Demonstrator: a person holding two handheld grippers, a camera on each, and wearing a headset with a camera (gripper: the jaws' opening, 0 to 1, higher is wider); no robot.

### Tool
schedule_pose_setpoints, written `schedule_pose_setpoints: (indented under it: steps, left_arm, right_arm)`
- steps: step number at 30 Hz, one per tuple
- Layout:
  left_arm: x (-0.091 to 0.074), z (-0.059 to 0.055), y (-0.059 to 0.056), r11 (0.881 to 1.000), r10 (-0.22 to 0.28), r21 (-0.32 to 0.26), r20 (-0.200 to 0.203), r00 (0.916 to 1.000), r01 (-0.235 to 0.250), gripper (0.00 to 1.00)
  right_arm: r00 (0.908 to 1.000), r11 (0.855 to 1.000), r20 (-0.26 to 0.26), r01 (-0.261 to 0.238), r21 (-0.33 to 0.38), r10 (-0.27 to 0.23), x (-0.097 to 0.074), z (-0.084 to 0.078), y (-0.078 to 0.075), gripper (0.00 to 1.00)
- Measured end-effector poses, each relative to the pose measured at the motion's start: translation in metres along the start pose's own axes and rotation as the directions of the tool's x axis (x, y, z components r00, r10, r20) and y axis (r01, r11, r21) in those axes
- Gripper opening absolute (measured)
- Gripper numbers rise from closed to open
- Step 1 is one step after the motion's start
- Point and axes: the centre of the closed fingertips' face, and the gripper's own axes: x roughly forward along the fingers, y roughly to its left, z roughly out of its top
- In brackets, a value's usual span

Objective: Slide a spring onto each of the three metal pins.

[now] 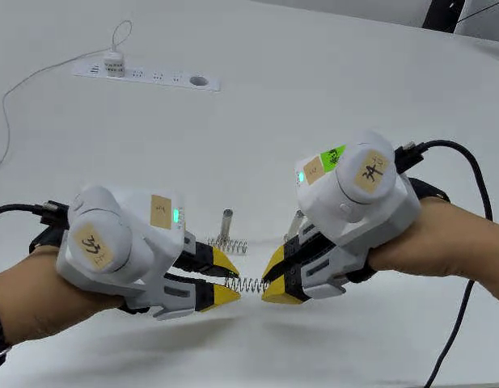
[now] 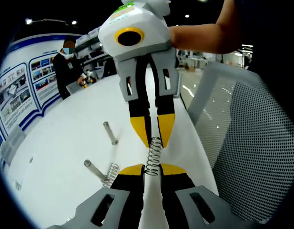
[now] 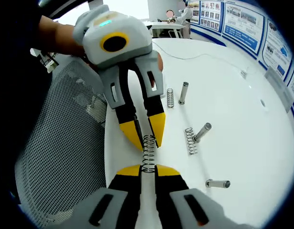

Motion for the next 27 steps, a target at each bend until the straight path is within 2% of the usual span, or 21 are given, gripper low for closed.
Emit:
schedule_pose_setpoints:
  steps: [7, 14, 22, 27]
  left_arm:
    - [0.001, -0.003, -0.001, 1.0, 0.0, 0.006, -0.015, 0.9999, 0.0, 0.12]
    - [0.001, -0.004, 0.0, 1.0, 0.005, -0.001, -0.015, 0.9999, -0.005, 0.12]
    - [0.001, -0.004, 0.001, 1.0, 0.008, -0.017, -0.007, 0.9999, -0.009, 0.11]
    - [0.0, -0.001, 0.002, 0.999, 0.01, -0.044, 0.01, 0.9999, -0.009, 0.11]
  right_arm:
    - [0.9997, 1.0, 0.024, 0.005, 0.024, -0.005, -0.005, 0.006, 0.001, 0.12]
    - [0.997, 0.999, 0.076, 0.015, 0.028, -0.017, -0.012, 0.021, 0.001, 0.12]
    - [0.9928, 0.999, 0.117, 0.025, 0.023, -0.027, -0.014, 0.035, 0.002, 0.12]
    - [0.9867, 0.999, 0.158, 0.034, 0.023, -0.037, -0.016, 0.046, 0.001, 0.12]
